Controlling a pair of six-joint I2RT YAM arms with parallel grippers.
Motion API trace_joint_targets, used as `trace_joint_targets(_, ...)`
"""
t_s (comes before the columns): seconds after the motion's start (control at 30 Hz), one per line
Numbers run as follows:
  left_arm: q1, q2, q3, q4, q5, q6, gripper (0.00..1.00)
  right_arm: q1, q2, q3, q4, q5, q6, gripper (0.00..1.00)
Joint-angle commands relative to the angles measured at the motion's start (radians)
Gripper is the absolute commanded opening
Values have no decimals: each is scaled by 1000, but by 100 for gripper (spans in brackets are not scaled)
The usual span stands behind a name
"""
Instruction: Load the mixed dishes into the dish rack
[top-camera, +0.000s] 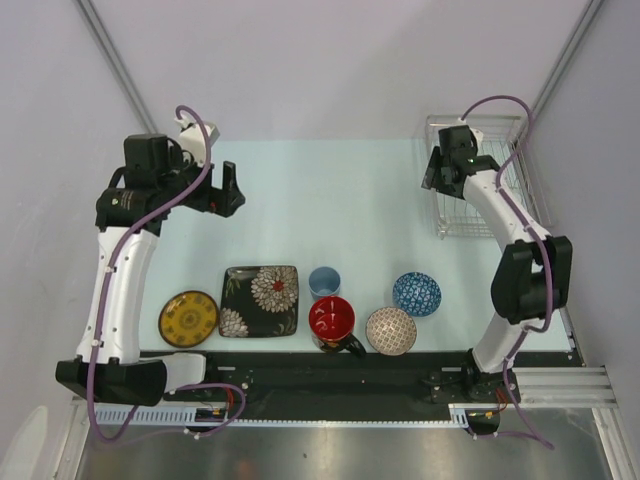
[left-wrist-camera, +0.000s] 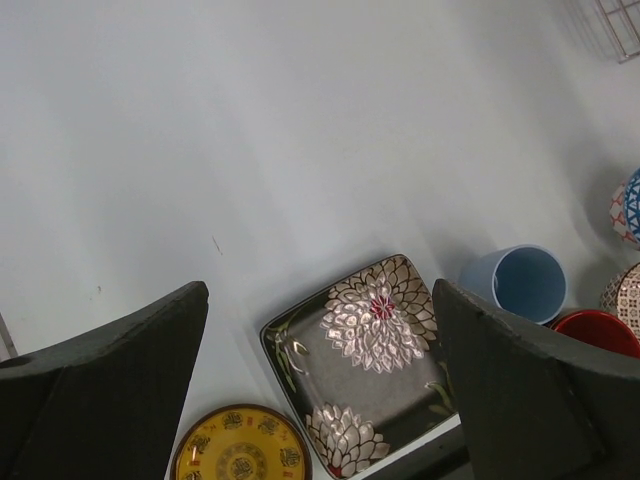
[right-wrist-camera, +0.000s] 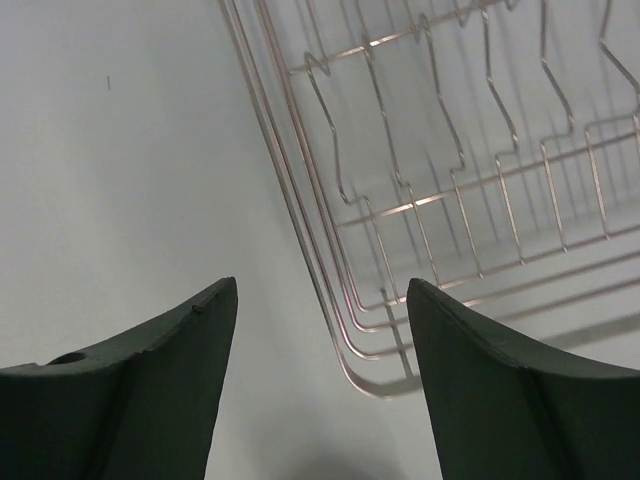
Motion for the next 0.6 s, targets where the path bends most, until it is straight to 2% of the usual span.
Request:
trace_joint_targets(0.0,-1,-11,-11,56,3,13,100,3,114,120,80,5,-10,73)
trace_joint_targets(0.23,-1,-4,-34,76,-10,28,100,22,216,216,59,56,-33,70)
trace_joint_targets(0.57,-1,-19,-36,93,31,32,100,22,187,90,68,60,-6,58)
